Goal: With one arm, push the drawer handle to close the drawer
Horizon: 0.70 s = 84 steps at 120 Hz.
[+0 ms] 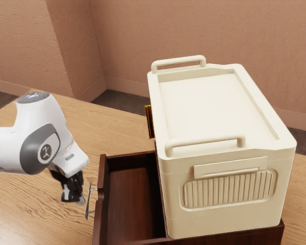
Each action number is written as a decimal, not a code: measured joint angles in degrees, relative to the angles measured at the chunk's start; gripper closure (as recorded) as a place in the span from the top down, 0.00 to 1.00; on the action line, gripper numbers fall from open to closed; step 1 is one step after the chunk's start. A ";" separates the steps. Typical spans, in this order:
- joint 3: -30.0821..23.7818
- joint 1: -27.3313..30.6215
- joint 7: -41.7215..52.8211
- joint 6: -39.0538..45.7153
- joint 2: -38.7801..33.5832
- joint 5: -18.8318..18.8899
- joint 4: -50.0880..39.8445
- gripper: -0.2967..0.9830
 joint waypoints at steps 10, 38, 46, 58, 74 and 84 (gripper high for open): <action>-1.00 0.24 0.43 0.10 0.06 -0.82 0.31 0.15; -3.58 2.35 1.36 0.23 0.27 -2.14 1.74 0.15; -4.27 2.65 1.57 0.26 0.38 -2.70 2.09 0.15; -6.22 4.05 1.84 0.28 0.59 -3.68 3.10 0.15; -8.43 5.27 2.16 0.29 0.92 -4.79 4.56 0.16; -9.20 5.42 2.32 0.30 1.12 -5.23 5.37 0.16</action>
